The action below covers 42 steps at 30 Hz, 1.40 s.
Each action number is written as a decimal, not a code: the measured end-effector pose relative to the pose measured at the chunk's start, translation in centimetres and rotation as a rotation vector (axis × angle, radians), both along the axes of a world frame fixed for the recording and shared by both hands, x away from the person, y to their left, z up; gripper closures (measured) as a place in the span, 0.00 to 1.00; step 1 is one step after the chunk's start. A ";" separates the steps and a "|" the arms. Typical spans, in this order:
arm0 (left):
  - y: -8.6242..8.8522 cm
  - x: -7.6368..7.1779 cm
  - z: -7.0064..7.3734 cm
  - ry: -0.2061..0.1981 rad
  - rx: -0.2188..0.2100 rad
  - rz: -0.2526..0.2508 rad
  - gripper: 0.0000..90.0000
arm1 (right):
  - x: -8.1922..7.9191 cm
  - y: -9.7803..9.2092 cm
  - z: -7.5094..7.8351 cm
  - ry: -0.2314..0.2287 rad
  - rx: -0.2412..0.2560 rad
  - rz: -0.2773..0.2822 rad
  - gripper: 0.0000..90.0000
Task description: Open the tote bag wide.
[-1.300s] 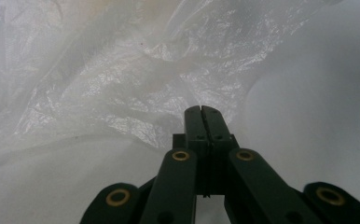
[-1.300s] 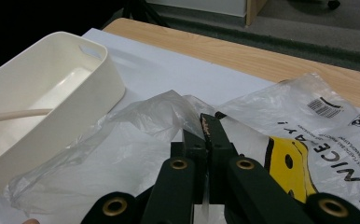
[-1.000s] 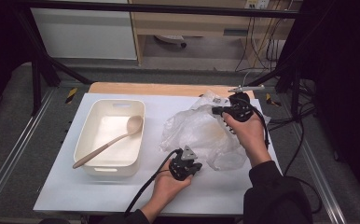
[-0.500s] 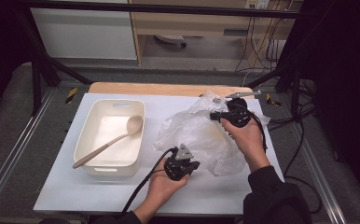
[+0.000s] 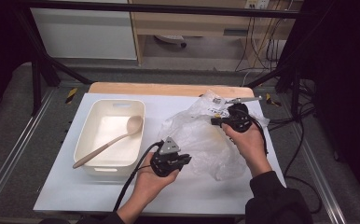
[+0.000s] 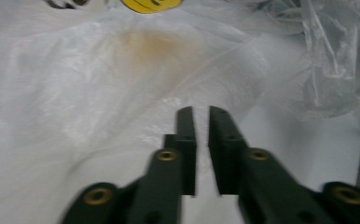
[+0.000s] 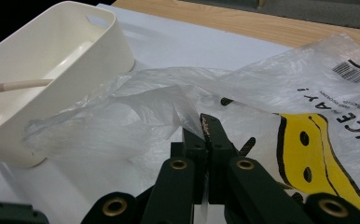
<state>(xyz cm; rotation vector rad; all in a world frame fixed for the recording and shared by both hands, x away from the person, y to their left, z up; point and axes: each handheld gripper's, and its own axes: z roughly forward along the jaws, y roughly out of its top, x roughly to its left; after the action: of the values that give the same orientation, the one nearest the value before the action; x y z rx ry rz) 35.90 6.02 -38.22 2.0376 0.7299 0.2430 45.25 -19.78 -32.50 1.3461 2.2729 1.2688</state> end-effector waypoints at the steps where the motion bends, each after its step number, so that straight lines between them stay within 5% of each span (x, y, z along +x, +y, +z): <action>1: 0.3 0.0 0.4 -0.008 0.000 0.004 0.84 | 0.0 0.0 0.0 0.000 0.000 0.001 1.00; 9: 2.7 0.5 3.2 0.023 -0.106 0.041 0.54 | -0.2 -0.1 -0.1 0.001 0.003 0.005 1.00; 19: 4.2 1.5 4.3 -0.055 -0.059 0.096 0.32 | -0.2 0.0 -0.3 0.003 0.001 0.012 1.00; 23: 5.1 1.9 4.5 -0.057 -0.049 0.109 0.20 | -0.2 0.0 -0.4 0.004 0.001 0.012 1.00; 30: 7.0 2.5 5.0 -0.067 -0.041 0.152 0.08 | -0.3 0.2 -0.3 0.001 0.005 0.015 1.00; 42: 10.7 3.3 5.7 -0.081 -0.037 0.225 0.07 | -0.2 0.4 -0.4 0.005 0.003 0.020 1.00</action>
<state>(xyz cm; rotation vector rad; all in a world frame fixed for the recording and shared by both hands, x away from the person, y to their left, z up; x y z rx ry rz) 39.17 16.74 -32.50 1.8990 0.9069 0.4359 45.10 -19.35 -32.91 1.3320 2.2939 1.2769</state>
